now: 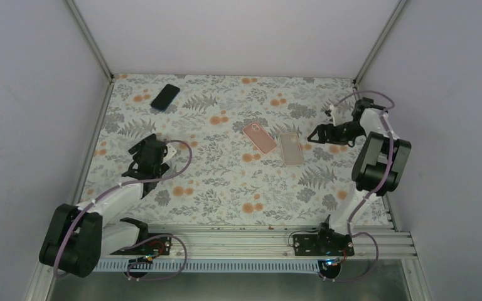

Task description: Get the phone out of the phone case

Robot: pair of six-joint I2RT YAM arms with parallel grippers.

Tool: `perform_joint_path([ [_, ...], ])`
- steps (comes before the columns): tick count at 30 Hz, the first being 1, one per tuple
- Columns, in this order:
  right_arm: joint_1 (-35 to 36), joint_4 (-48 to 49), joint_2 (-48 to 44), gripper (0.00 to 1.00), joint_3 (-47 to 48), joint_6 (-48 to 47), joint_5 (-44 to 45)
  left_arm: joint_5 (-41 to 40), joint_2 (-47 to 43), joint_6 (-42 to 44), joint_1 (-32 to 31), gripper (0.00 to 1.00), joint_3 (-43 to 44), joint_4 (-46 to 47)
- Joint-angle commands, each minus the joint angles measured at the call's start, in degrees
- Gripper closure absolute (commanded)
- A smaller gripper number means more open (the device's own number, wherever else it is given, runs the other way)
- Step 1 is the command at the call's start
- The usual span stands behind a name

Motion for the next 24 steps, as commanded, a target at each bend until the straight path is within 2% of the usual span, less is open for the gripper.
perform_joint_path([
  [1, -0.25, 8.22, -6.16, 0.0, -0.41, 5.86, 8.04, 11.29, -4.22, -6.26, -0.78, 0.0, 3.53, -8.54],
  [4, 0.05, 5.75, -5.32, 0.0, 0.69, 4.24, 9.22, 14.44, -3.2, -5.87, -1.01, 0.0, 5.07, -10.58],
  [9, 0.43, 5.39, -7.93, 0.0, 1.08, 1.93, 14.03, 24.28, -4.02, -5.73, -1.06, 0.0, 8.52, -15.54],
  [12, 0.65, 4.84, -8.93, 0.0, 2.44, -0.46, 17.82, 34.71, -2.73, -4.01, -1.01, 0.0, 12.22, -22.79],
  [16, 1.31, 12.04, -17.41, 0.0, 1.61, -1.39, 20.7, 44.53, -5.32, -5.2, -1.0, 0.0, 16.03, -24.56],
  [20, 5.13, 21.22, -28.48, 0.0, -0.79, 1.07, 19.81, 53.15, -7.76, -9.16, 0.59, 0.0, 24.25, -24.32],
  [24, 9.73, 24.78, -35.95, 0.0, -1.62, 3.0, 16.6, 53.8, -4.79, -13.09, 2.68, 0.0, 32.16, -24.56],
])
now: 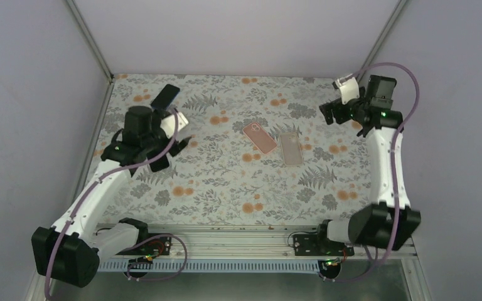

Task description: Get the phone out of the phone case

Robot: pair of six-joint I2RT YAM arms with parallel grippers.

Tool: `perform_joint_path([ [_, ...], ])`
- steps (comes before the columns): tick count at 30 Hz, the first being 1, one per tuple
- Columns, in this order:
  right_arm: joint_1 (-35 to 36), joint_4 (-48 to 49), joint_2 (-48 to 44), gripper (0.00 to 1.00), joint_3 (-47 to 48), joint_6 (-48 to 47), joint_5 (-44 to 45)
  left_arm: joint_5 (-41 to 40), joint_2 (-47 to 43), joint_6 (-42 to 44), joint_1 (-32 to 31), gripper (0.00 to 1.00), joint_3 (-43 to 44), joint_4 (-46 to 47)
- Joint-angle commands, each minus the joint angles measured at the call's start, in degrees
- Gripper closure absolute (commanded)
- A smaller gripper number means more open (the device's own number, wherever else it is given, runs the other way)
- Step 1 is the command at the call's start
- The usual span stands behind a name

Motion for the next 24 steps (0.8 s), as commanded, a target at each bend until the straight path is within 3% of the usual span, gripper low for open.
perform_joint_path([
  [1, 4.06, 8.93, -7.93, 0.0, -2.35, 3.92, -3.5, 6.79, 2.11, -6.45, 3.33, 0.0, 8.72, 0.03],
  [5, 4.09, 20.07, -15.3, 0.0, -11.19, 12.35, -1.75, 13.87, 2.44, -8.48, 8.97, 0.0, 12.07, -0.84],
  [10, 4.04, 29.35, -22.37, 0.0, -20.64, 16.65, -1.51, 16.61, -0.01, -10.55, 13.52, 0.0, 12.07, 0.29],
  [19, 4.03, 33.61, -23.27, 0.0, -26.0, 18.97, 1.35, 23.49, -2.71, -13.89, 22.47, 0.0, 9.65, 2.61],
  [24, 4.21, 32.49, -23.14, 0.0, -26.89, 16.98, -0.62, 25.18, -3.36, -14.2, 23.4, 0.0, 8.74, 3.02],
])
